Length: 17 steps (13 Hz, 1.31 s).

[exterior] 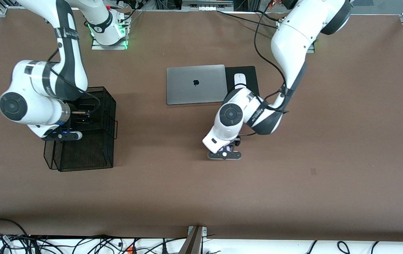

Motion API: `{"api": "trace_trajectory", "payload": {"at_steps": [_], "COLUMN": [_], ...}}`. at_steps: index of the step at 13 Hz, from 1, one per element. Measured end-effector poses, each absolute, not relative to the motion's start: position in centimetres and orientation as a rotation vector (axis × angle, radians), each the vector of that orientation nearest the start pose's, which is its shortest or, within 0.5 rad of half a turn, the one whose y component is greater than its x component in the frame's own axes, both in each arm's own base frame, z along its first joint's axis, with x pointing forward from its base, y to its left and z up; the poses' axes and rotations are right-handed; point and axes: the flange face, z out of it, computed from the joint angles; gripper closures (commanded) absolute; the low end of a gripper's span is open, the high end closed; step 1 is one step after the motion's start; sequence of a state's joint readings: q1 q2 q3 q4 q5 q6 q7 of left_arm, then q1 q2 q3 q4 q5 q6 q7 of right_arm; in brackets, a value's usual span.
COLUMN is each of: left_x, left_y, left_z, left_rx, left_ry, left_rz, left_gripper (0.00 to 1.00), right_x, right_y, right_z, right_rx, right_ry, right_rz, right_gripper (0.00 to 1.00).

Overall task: Place phones with both arms
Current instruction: 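Carry the white phone to the table center while the right gripper withdraws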

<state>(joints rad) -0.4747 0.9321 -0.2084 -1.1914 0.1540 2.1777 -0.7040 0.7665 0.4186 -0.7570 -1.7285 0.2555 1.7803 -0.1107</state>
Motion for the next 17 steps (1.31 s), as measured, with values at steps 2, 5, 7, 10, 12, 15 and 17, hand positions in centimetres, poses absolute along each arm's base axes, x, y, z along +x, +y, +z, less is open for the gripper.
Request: {"api": "trace_trajectory", "payload": {"at_steps": [2, 5, 7, 10, 12, 15, 17], "left_x": [62.4, 62.2, 62.3, 62.6, 62.6, 62.4, 62.4], "left_y": [-45.8, -46.2, -46.0, -45.7, -45.8, -45.9, -45.9], "left_z": [21.8, 19.5, 18.5, 17.0, 16.8, 16.5, 16.4], "left_rx": [-3.253, -3.263, -3.255, -3.226, -3.215, -3.207, -3.195], "left_ry": [-0.113, -0.156, -0.167, -0.174, -0.181, -0.233, -0.267], "left_rz": [-0.116, -0.137, -0.129, -0.144, -0.155, -0.156, -0.161], "left_gripper": [0.78, 0.78, 0.78, 0.69, 0.0, 0.0, 0.0], "right_x": [62.5, 63.3, 63.2, 63.2, 63.1, 63.0, 63.0], "right_y": [7.9, 9.1, 9.8, 10.3, 10.6, 11.4, 11.5], "right_z": [41.1, 43.3, 43.3, 43.3, 43.3, 43.3, 43.3], "right_rx": [-3.151, -3.116, -3.103, -3.103, -3.103, -3.104, -3.104], "right_ry": [-0.064, -0.002, 0.023, 0.034, 0.027, 0.011, 0.009], "right_rz": [0.288, 0.209, 0.207, 0.208, 0.209, 0.209, 0.209], "right_gripper": [0.0, 0.0, 0.0, 0.0, 0.0, 0.0, 0.0]}}
